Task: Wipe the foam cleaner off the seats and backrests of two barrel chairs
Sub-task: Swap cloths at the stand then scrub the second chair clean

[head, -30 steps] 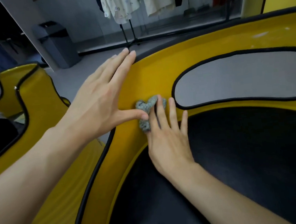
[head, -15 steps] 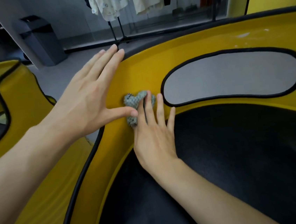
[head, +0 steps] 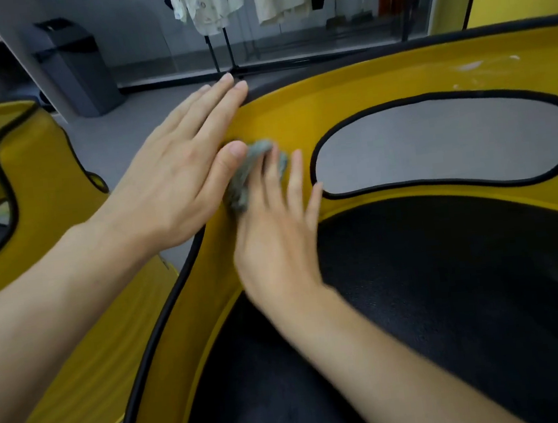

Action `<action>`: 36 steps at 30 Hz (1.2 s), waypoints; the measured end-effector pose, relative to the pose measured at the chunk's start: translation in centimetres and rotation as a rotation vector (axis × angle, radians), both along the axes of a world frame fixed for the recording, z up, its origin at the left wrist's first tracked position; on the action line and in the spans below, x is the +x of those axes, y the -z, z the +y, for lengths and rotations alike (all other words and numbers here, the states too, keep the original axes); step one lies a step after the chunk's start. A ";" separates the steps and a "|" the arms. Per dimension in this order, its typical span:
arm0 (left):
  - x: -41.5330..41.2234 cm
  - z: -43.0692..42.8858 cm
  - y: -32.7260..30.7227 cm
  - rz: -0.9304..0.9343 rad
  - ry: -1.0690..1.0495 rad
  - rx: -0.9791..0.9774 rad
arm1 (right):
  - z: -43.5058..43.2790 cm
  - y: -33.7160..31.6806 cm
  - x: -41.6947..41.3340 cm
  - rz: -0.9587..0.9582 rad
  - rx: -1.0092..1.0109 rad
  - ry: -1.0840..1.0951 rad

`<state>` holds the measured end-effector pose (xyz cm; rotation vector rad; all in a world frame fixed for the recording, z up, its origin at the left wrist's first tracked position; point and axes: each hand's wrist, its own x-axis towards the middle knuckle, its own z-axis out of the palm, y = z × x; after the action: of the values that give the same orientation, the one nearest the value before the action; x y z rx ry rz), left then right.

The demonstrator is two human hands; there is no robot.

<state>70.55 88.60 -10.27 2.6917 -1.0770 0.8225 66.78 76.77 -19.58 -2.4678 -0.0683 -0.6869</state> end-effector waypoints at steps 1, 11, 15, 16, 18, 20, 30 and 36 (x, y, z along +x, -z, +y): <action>0.1 0.0 0.1 -0.001 0.005 -0.003 | 0.7 1.0 -1.0 0.017 -0.027 -0.041; 0.2 0.2 0.2 0.017 -0.042 0.034 | -3.5 -2.5 3.8 -0.009 0.061 0.138; 0.3 0.3 0.2 0.022 -0.047 0.036 | -0.2 -1.0 1.0 -0.029 0.075 0.010; 0.3 0.3 0.2 0.026 -0.041 0.023 | 0.6 -0.3 0.0 -0.035 0.042 -0.030; 0.3 0.1 0.4 0.036 -0.037 0.001 | 1.0 0.7 -0.9 -0.046 -0.035 -0.066; 0.3 0.0 0.6 0.033 -0.046 -0.025 | -0.1 0.7 -0.3 -0.053 -0.106 -0.069; 0.3 0.1 0.7 0.041 -0.046 -0.026 | -2.1 -1.6 2.4 -0.011 0.004 0.096; 0.4 -0.1 0.8 0.035 -0.054 -0.049 | -1.0 1.4 -0.2 0.067 -0.103 -0.045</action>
<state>70.94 88.53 -11.08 2.6945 -0.9682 0.7965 66.61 75.76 -20.98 -2.5777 -0.1359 -0.5944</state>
